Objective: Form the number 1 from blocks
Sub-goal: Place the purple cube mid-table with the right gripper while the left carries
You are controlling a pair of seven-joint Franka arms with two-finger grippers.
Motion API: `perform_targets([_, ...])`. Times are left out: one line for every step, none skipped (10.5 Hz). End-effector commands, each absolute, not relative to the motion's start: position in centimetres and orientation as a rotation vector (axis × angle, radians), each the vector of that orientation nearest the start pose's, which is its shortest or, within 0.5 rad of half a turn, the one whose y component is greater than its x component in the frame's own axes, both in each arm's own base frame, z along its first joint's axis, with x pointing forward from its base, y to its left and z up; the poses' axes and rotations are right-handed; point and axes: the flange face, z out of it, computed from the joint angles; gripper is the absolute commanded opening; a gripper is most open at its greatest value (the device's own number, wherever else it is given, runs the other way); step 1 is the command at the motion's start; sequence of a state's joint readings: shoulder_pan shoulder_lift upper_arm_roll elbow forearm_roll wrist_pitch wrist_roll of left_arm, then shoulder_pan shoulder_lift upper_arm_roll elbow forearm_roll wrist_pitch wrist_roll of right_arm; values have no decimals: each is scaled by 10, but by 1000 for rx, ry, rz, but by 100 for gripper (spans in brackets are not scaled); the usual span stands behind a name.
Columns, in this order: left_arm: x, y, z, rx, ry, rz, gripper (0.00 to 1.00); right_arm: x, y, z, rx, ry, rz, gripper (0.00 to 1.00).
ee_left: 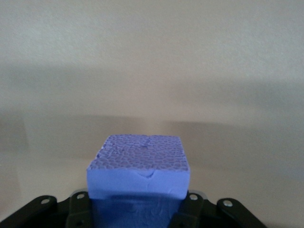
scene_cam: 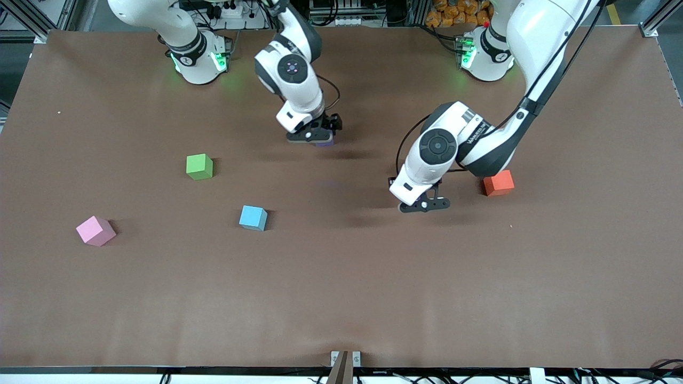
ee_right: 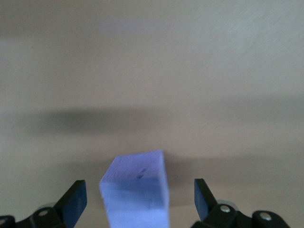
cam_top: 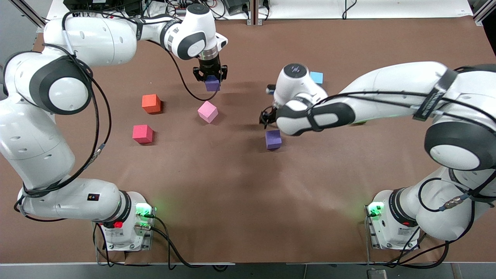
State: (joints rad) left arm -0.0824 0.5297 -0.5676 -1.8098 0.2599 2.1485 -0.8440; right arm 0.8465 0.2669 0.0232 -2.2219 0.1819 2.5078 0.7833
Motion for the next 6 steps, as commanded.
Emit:
perform_targets([500, -388, 281, -3110, -170, 130, 0, 383, 382, 286, -3031, 90, 54, 100])
perform_targets([483, -412, 280, -3115, -216, 122, 0, 407, 355, 289, -3028, 122, 47, 100])
perform_targets([467, -437, 275, -3123, -279, 119, 0, 433, 324, 283, -3031, 157, 39, 100])
perform_targets([449, -459, 272, -3139, -306, 110, 0, 462, 287, 279, -3038, 125, 9, 100])
perform_targets([427, -483, 267, -3157, -301, 108, 0, 492, 251, 282, -3039, 105, -26, 100])
perform_targets([412, -498, 259, -3165, -300, 116, 0, 512, 230, 275, -3046, 96, -34, 100])
